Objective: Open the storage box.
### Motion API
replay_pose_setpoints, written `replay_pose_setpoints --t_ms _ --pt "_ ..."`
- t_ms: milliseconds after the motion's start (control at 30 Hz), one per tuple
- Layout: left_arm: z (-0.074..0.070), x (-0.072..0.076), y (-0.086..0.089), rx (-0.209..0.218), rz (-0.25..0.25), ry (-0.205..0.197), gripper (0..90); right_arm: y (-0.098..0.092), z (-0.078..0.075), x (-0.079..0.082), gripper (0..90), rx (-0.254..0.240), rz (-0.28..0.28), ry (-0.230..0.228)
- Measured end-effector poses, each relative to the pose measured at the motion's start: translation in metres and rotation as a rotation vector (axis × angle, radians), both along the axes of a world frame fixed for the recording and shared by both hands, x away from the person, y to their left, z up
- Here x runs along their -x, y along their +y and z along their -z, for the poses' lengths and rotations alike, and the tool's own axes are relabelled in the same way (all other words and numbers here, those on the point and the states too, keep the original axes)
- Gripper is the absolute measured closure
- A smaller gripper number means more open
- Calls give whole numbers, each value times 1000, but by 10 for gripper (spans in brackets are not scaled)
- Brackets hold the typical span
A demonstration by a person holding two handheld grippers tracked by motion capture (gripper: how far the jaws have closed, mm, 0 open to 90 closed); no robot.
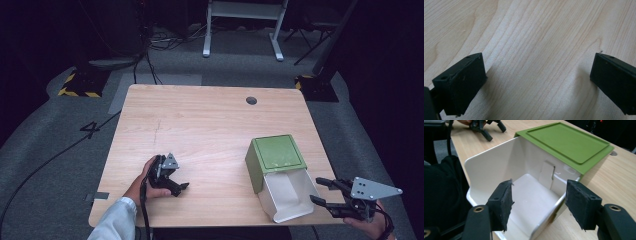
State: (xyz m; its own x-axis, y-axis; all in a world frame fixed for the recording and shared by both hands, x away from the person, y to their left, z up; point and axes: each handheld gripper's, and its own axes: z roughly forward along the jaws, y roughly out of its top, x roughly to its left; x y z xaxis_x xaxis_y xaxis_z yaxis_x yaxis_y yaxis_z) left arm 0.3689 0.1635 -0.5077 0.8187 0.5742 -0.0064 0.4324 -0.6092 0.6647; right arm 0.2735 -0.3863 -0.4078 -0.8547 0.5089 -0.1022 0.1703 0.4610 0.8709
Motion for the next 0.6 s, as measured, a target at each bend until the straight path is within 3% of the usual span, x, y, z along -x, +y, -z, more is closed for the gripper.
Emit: replay_pose_setpoints --t_ms 367,500,600 --pt "0 0 0 0 0 0 4 -18 -1 -21 370 -23 121 -4" --pt "0 0 0 0 0 -1 4 -23 9 -37 369 10 193 11" --pt "0 0 0 0 0 0 4 -26 16 -44 368 8 214 30"
